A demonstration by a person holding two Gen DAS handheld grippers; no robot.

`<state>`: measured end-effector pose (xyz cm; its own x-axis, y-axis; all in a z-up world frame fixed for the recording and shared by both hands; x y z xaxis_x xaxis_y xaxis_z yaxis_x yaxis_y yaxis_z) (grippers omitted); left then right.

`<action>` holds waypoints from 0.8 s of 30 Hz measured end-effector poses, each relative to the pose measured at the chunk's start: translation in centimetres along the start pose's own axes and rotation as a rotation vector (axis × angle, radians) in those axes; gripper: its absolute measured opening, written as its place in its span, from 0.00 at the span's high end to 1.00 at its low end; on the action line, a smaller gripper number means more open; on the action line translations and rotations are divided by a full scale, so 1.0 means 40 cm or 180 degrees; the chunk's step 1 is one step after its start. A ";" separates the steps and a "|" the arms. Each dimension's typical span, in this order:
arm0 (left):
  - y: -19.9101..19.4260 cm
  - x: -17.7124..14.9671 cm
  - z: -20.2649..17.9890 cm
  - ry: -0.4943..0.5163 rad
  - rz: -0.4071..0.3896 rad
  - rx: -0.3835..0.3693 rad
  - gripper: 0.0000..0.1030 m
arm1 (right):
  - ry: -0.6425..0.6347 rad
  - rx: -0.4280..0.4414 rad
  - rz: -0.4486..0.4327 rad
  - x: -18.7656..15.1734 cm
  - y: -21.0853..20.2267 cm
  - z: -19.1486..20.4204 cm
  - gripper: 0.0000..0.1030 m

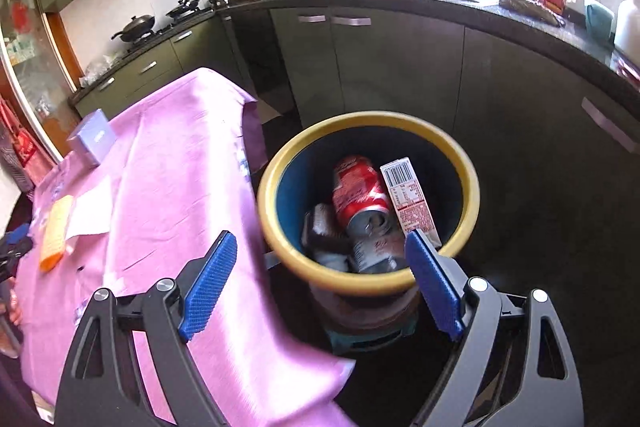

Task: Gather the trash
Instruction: 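Carry the milk carton over the bin and release it with the right tool, then grasp the orange foam fruit net with the left tool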

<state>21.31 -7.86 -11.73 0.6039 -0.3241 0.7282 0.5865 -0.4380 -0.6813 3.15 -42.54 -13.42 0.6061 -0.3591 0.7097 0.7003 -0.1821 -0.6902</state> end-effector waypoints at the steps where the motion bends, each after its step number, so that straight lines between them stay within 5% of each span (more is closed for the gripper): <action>1: 0.010 0.005 -0.008 -0.0005 0.0065 0.0029 0.11 | 0.0027 0.0026 -0.0010 -0.009 -0.010 0.003 0.17; 11: 0.126 0.048 -0.028 -0.0725 0.0774 0.0350 0.11 | 0.0042 0.0203 -0.0152 -0.030 -0.060 0.016 0.16; 17: 0.152 0.063 -0.053 -0.0913 0.0892 0.0586 0.11 | 0.0106 0.0358 -0.0121 -0.033 -0.037 0.007 0.15; 24: 0.160 0.069 -0.056 -0.0981 0.1018 0.0781 0.34 | 0.0202 0.0446 -0.0116 -0.040 -0.034 -0.021 0.14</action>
<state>25.52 -13.42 -13.91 0.8835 -0.1311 0.4498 0.4335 -0.1353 -0.8909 0.91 -42.47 -13.72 0.5573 -0.4126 0.7206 0.7699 -0.0682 -0.6345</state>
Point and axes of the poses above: each gripper's, at about its wrist camera, not at the fingertips, and y roughly the way its jaws point, z to its left, x to its top, the point moved 2 cm from there along y, roughly the way its jaws point, and after that the axes turned 2 degrees about -x, right-handed, at the moved point
